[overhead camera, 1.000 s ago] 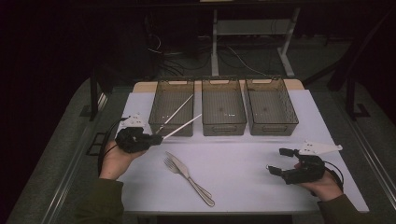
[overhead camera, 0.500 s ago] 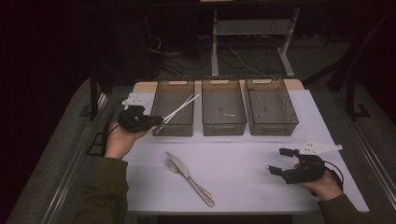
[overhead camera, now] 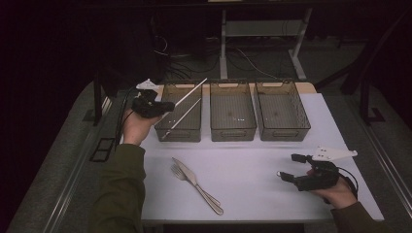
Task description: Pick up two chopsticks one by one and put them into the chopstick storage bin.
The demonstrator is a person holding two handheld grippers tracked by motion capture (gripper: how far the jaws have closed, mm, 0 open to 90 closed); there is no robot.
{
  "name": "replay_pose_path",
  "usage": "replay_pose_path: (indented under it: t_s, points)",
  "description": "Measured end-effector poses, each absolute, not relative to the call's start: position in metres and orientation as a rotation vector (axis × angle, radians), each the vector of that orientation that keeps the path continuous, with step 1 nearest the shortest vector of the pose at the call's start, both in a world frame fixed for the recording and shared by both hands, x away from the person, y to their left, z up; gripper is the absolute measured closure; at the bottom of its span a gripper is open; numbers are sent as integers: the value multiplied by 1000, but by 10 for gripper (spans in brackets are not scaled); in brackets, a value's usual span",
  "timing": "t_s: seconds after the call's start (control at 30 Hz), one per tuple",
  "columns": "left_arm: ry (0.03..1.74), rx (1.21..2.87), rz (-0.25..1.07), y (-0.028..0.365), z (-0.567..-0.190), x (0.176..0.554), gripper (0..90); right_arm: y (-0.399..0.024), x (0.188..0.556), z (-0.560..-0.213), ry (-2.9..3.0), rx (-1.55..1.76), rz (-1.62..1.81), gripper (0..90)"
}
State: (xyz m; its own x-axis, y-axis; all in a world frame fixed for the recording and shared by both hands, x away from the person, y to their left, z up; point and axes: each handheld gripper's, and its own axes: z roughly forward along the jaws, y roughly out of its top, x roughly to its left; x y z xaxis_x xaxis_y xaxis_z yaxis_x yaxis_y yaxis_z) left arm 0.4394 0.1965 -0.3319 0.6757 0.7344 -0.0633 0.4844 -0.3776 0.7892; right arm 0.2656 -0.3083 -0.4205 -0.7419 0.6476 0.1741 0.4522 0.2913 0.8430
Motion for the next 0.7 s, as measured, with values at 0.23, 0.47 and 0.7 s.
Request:
replay_pose_path:
  t_s: [0.23,0.47,0.7]
  points:
    - [1038,2034,390,197,-352,461,836,-310,266,-420,2352,1023,1435,138]
    - [1130,2079,373,193,-371,471,835,-311,266,-420,2351,1021,1437,138]
    - [1177,2123,369,187,-385,476,835,-311,266,-420,2350,1024,1439,138]
